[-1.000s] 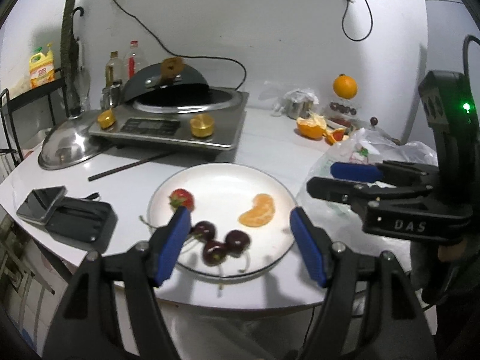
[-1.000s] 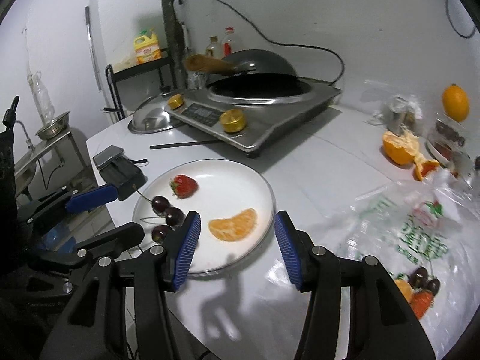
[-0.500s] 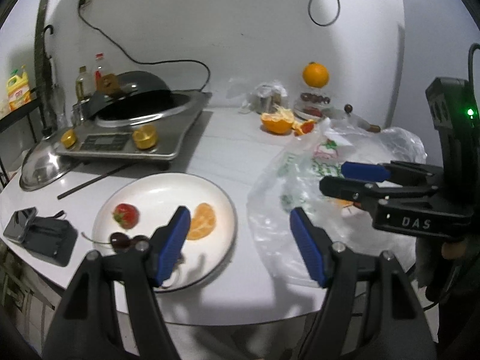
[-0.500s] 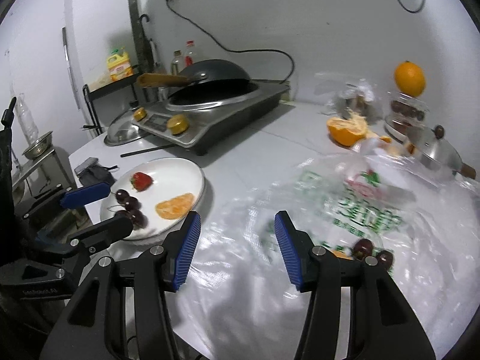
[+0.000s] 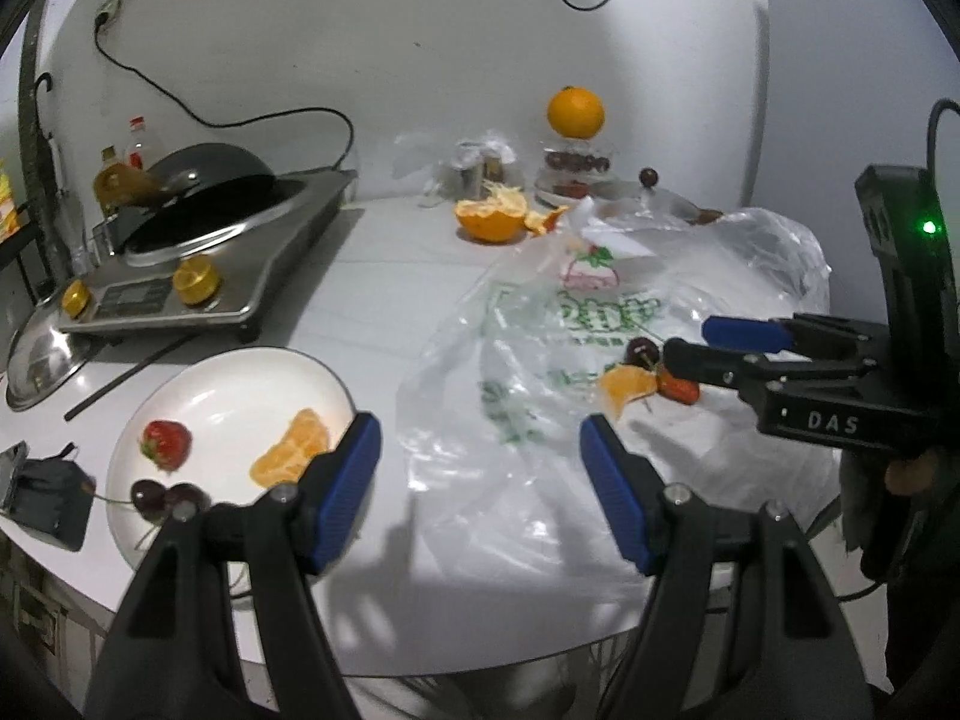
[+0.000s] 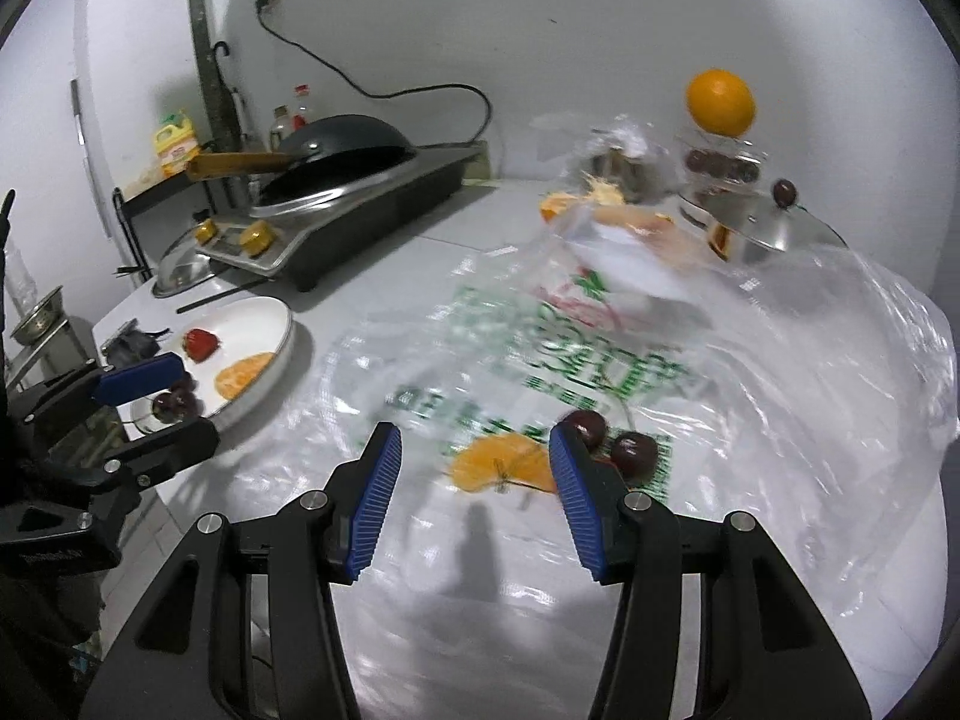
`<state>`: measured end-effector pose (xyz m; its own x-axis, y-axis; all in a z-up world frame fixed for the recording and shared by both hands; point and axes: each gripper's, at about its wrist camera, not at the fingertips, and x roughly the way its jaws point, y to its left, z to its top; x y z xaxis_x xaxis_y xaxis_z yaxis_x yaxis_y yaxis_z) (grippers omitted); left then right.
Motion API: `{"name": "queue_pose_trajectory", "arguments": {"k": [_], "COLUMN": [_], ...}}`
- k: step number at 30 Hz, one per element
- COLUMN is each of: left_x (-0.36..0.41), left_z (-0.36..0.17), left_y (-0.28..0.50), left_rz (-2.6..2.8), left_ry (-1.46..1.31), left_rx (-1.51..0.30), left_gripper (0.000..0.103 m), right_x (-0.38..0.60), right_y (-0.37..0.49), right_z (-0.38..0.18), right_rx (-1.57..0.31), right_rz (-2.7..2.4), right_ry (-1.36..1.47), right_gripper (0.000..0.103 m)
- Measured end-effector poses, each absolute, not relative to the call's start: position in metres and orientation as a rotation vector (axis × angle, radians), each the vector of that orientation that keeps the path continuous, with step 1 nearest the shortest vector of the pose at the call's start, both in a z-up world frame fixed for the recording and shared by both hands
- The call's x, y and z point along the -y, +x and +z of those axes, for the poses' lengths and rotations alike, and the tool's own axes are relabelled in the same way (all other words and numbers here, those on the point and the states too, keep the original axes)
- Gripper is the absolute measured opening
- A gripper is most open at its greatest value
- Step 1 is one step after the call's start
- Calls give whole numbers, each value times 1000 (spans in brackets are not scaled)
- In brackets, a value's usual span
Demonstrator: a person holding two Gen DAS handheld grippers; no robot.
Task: Organize fruits
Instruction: 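Move both tools back over the fruit on the plastic bag, then grasp another red strawberry with the right tool while the left tool grasps an orange segment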
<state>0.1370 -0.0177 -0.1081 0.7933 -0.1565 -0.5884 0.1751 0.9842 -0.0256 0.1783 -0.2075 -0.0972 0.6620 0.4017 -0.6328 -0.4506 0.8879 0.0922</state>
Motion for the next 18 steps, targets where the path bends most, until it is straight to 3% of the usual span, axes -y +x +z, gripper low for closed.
{"name": "queue_pose_trajectory", "arguments": {"k": [18], "left_x": [41], "left_z": [-125], "left_y": [161], "left_rz": [-232], "left_ry": [58], "left_rx": [-675], "left_gripper": [70], "right_x": [243], "right_y": [213], "right_z": [-140], "right_rx": [-830], "right_rz": [397], "right_ry": [-29], "right_gripper": [54]}}
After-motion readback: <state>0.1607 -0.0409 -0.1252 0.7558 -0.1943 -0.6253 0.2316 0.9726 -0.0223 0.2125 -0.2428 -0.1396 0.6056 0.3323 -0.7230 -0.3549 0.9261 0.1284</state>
